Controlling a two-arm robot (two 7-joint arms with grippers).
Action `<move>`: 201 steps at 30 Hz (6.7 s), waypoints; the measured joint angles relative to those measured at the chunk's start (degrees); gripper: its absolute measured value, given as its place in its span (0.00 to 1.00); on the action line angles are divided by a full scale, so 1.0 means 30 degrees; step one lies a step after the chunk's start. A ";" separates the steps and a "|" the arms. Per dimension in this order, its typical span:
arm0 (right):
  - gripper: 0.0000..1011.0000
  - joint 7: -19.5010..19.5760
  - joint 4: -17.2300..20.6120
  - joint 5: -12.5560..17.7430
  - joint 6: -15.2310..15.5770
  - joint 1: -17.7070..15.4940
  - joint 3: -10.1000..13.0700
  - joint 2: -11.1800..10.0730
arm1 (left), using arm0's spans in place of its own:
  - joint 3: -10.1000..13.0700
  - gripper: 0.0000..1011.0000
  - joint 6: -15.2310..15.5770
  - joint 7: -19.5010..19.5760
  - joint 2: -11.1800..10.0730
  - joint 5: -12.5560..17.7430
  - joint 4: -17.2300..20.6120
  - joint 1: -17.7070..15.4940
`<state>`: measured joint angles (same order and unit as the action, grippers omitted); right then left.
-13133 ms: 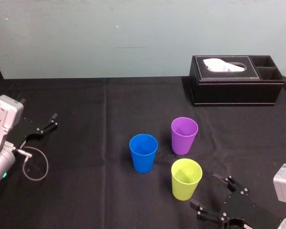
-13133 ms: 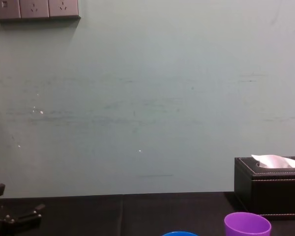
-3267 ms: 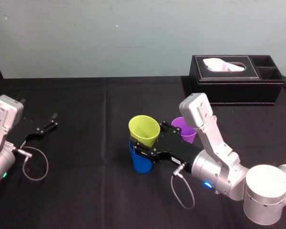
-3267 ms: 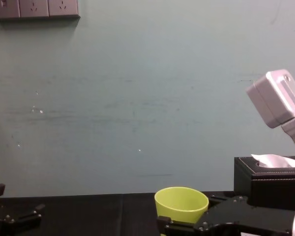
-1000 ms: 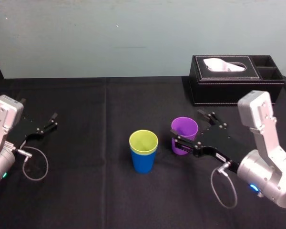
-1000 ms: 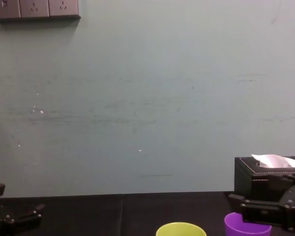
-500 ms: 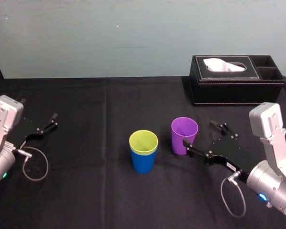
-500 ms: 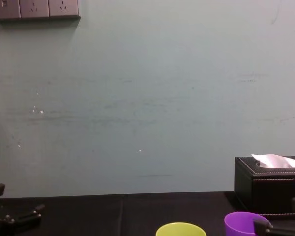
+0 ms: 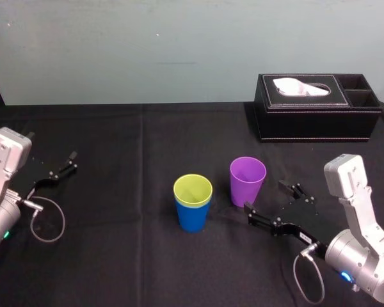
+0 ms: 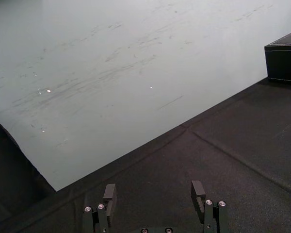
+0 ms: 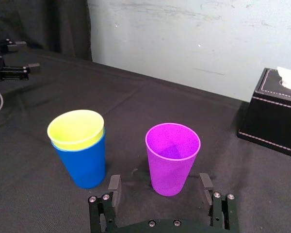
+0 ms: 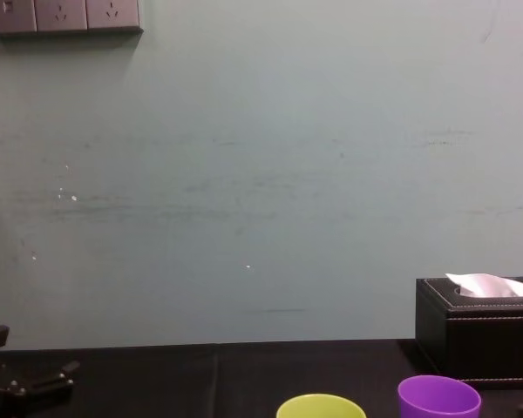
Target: Stack the three plastic cups sequentially using one hand.
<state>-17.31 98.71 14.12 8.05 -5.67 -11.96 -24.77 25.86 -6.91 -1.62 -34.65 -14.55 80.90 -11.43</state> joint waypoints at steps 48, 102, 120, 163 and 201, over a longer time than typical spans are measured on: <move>0.99 0.0110 -0.2464 -0.0382 0.0587 0.2216 -0.0502 0.1183 | 0.0000 1.00 0.0000 -0.0001 0.0000 0.0000 0.0001 0.0000; 0.99 -0.0123 -0.3978 -0.0280 0.0759 0.3828 -0.1259 0.1676 | 0.0000 1.00 -0.0001 -0.0001 0.0000 0.0001 0.0000 0.0000; 0.73 -0.0123 -0.3944 -0.0280 0.0733 0.3802 -0.1231 0.1677 | 0.0000 1.00 0.0000 -0.0001 0.0000 0.0000 0.0000 0.0000; 0.71 0.0038 -0.0504 0.0618 0.1029 0.2328 -0.0300 0.0952 | 0.0000 1.00 0.0000 -0.0001 0.0000 -0.0001 0.0000 0.0000; 0.71 -0.0409 0.2378 0.1009 0.2486 0.3423 -0.2673 0.0378 | 0.0000 1.00 0.0000 -0.0001 0.0000 0.0000 0.0000 0.0000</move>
<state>-18.54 105.85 17.15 15.51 4.60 -19.98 -23.64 25.86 -6.91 -1.62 -34.65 -14.55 80.90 -11.43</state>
